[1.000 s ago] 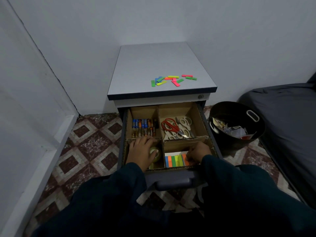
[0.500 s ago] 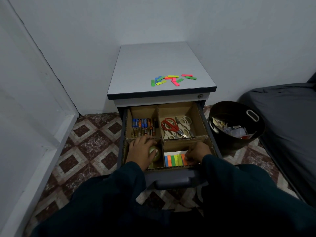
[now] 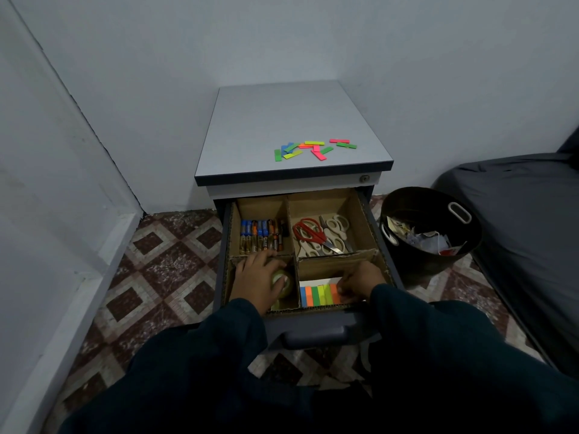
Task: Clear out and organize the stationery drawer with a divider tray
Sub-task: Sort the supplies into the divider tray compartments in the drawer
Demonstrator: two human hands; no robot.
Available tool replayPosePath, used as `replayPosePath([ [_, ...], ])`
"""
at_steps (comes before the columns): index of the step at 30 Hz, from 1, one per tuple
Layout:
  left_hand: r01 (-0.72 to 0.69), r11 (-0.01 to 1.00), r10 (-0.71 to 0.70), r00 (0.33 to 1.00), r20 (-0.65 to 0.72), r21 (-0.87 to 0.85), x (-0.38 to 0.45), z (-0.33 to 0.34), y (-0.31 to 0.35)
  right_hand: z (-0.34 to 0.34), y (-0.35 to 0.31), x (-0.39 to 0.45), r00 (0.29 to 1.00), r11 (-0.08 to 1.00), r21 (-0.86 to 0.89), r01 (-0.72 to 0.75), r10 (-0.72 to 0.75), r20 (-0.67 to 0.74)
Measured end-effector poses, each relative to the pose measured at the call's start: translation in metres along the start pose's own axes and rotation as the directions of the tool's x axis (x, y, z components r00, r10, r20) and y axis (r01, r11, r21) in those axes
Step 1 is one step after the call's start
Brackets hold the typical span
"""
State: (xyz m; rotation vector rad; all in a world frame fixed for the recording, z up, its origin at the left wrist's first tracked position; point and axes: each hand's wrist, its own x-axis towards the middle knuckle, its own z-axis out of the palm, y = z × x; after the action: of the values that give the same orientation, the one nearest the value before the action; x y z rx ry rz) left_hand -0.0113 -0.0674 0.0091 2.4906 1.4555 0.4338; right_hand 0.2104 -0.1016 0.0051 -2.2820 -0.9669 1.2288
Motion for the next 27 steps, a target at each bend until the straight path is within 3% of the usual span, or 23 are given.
replayPosePath([
  [10, 0.003, 0.999, -0.005, 1.0, 0.028, 0.054, 0.01, -0.014, 0.01, -0.021, -0.023, -0.021, 0.996, 0.995, 0.067, 0.07, -0.073, 0.043],
  [14, -0.011, 1.0, 0.011, 1.0, 0.003, 0.021, 0.027, -0.027, 0.019, -0.04, -0.043, -0.021, 0.991, 0.986, 0.1, 0.136, -0.136, -0.003],
  [21, 0.011, 1.0, -0.011, 0.998, -0.058, -0.012, 0.068, -0.058, 0.039, -0.078, -0.091, -0.016, 0.963, 0.968, -0.026, 0.25, -0.252, -0.097],
  [27, 0.018, 0.997, -0.026, 0.994, -0.107, -0.078, 0.111, -0.087, 0.044, -0.101, -0.137, -0.012, 0.927, 0.933, 0.038, 0.359, -0.352, -0.129],
])
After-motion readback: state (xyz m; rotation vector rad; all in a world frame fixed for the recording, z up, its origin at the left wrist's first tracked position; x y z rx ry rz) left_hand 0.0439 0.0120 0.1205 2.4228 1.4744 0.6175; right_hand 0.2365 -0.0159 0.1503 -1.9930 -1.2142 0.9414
